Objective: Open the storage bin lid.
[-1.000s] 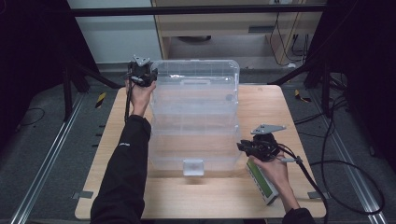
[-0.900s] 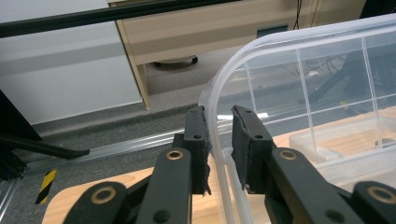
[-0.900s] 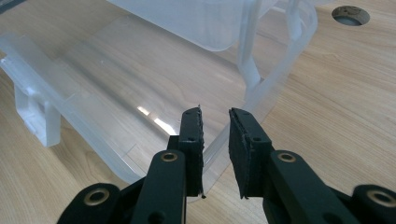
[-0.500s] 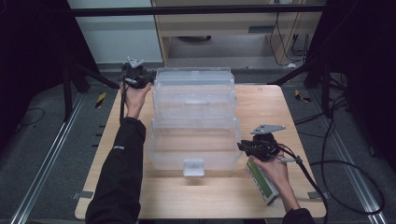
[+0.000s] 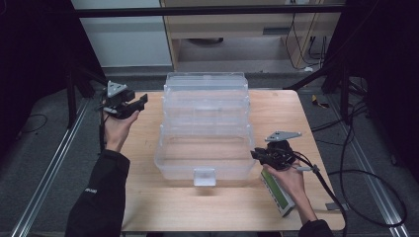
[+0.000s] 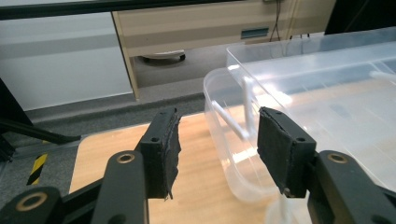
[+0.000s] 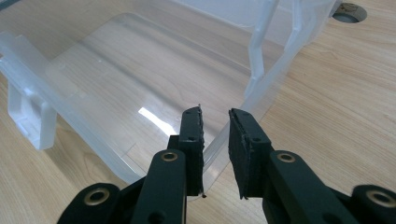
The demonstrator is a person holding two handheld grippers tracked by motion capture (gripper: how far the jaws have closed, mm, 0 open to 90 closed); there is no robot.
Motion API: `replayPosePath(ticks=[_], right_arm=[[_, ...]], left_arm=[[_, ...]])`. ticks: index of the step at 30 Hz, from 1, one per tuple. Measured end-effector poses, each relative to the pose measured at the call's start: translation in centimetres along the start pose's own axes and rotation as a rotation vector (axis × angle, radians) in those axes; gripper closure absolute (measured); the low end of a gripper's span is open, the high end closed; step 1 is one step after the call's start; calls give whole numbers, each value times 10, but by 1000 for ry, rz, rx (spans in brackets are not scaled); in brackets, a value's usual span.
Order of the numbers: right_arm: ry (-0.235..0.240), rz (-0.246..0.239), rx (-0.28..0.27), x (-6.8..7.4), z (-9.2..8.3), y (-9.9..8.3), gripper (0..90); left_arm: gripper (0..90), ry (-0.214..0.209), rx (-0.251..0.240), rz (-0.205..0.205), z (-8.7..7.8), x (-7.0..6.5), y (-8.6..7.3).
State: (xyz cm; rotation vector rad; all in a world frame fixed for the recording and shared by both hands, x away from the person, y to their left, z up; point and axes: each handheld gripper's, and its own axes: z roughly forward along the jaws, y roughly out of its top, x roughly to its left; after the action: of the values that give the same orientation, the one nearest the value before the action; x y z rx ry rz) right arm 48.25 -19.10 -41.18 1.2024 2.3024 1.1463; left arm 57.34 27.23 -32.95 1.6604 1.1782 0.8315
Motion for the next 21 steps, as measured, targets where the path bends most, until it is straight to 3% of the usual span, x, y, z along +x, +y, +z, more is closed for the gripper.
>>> replayPosePath(ticks=[3,10,13,17,21], right_arm=[[4,4,0,-1,0,0,753],[11,30,-13,-2,0,-2,752],[9,35,-9,-2,0,-2,753],[4,37,-11,-1,0,-2,753],[-1,33,-12,-1,0,-2,754]], left_arm=[[466,-23,-5,10,-18,-5,-6],[455,-58,5,76,-53,-23,-25],[455,-85,9,110,-59,-26,-34],[457,-75,49,95,-68,-30,-44],[461,-78,72,115,-73,-36,-54]])
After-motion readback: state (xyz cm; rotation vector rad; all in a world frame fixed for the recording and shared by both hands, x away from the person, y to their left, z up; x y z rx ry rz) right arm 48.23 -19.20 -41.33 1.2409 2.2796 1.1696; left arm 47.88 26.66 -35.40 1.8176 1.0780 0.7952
